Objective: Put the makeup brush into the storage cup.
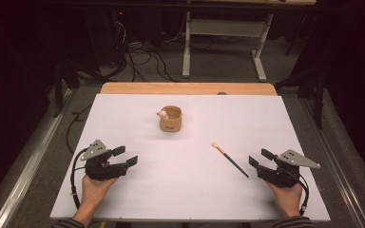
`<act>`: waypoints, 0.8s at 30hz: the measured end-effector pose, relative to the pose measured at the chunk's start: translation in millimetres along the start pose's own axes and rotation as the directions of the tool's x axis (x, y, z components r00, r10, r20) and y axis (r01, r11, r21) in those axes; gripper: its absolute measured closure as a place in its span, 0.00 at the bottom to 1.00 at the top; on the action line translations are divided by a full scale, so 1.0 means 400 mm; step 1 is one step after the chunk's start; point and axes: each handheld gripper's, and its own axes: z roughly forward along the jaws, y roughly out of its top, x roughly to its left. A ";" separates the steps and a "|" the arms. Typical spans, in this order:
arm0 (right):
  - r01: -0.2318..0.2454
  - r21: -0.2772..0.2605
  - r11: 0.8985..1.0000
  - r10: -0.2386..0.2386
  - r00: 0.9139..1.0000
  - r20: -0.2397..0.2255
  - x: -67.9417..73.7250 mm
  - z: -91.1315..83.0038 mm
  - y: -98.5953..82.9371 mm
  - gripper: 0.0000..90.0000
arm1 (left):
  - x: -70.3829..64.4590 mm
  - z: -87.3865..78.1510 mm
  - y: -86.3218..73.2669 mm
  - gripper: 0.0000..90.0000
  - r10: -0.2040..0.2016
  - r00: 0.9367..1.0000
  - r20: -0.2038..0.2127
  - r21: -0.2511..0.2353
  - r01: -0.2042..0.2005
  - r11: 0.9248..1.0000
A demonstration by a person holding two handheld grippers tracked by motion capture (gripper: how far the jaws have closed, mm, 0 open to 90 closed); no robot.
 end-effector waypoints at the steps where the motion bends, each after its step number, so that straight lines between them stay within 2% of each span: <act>1: 0.000 0.002 1.000 0.000 1.000 0.000 0.000 0.000 0.000 0.45 | -0.001 0.001 0.000 0.35 0.001 1.000 0.001 0.004 -0.001 1.000; 24: -0.009 -0.005 1.000 0.009 1.000 -0.002 0.000 -0.005 0.000 0.46 | -0.004 0.002 0.000 0.35 0.006 1.000 0.007 0.009 -0.007 1.000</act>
